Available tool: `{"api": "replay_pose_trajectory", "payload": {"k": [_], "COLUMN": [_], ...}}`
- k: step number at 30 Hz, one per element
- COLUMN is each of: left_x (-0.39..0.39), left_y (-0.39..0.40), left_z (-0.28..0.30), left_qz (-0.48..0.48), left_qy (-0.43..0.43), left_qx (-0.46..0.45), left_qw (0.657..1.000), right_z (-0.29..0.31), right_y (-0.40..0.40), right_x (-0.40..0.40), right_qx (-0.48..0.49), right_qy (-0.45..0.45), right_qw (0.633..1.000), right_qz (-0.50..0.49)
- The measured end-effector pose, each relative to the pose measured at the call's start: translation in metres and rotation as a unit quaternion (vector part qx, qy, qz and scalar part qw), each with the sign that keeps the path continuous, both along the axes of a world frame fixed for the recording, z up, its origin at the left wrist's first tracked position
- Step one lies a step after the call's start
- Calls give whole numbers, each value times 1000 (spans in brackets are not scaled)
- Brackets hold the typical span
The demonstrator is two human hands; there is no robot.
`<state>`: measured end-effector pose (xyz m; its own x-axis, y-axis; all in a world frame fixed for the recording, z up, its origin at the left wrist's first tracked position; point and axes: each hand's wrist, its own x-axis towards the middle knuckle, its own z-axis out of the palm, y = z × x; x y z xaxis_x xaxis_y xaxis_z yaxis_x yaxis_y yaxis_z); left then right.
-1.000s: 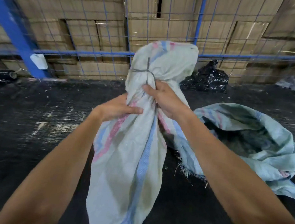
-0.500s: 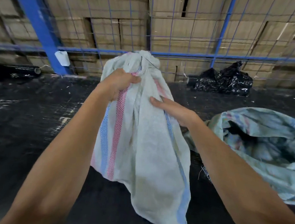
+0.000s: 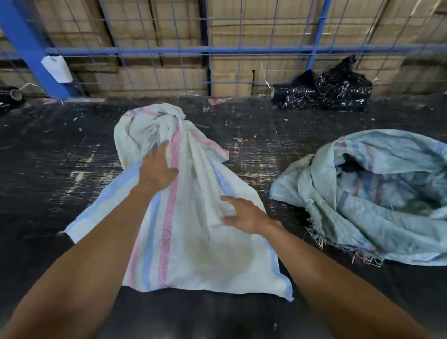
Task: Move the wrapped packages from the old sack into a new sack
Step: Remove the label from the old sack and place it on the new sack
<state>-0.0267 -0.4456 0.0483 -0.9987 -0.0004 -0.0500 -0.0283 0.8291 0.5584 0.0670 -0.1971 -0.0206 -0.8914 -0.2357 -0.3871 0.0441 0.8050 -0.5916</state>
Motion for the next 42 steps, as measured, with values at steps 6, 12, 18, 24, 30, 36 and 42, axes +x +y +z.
{"api": "replay_pose_trajectory", "payload": {"k": [6, 12, 18, 24, 30, 36, 42], "left_x": [49, 84, 115, 161, 199, 192, 163], "left_y": [53, 155, 278, 406, 535, 604, 598], "left_z": [-50, -60, -69, -85, -97, -73, -13], "left_qz": [-56, -175, -365, -484, -484, -333, -284], "left_qy": [-13, 144, 101, 52, 92, 175, 73], "left_qx": [-226, -103, 5, -22, -117, -65, 135], "left_qw": [972, 968, 926, 873, 862, 924, 946], "right_z": [-16, -28, -36, -45, -30, 12, -40], "right_y": [32, 148, 282, 370, 458, 522, 549], "right_x": [8, 68, 157, 203, 196, 192, 180], "right_qx": [-41, 8, 38, -115, -374, -425, -307], "right_qy": [82, 186, 158, 165, 115, 92, 15], "right_qw": [990, 942, 818, 637, 664, 772, 673], "right_qz": [-104, -280, -551, -744, -637, -463, -673]}}
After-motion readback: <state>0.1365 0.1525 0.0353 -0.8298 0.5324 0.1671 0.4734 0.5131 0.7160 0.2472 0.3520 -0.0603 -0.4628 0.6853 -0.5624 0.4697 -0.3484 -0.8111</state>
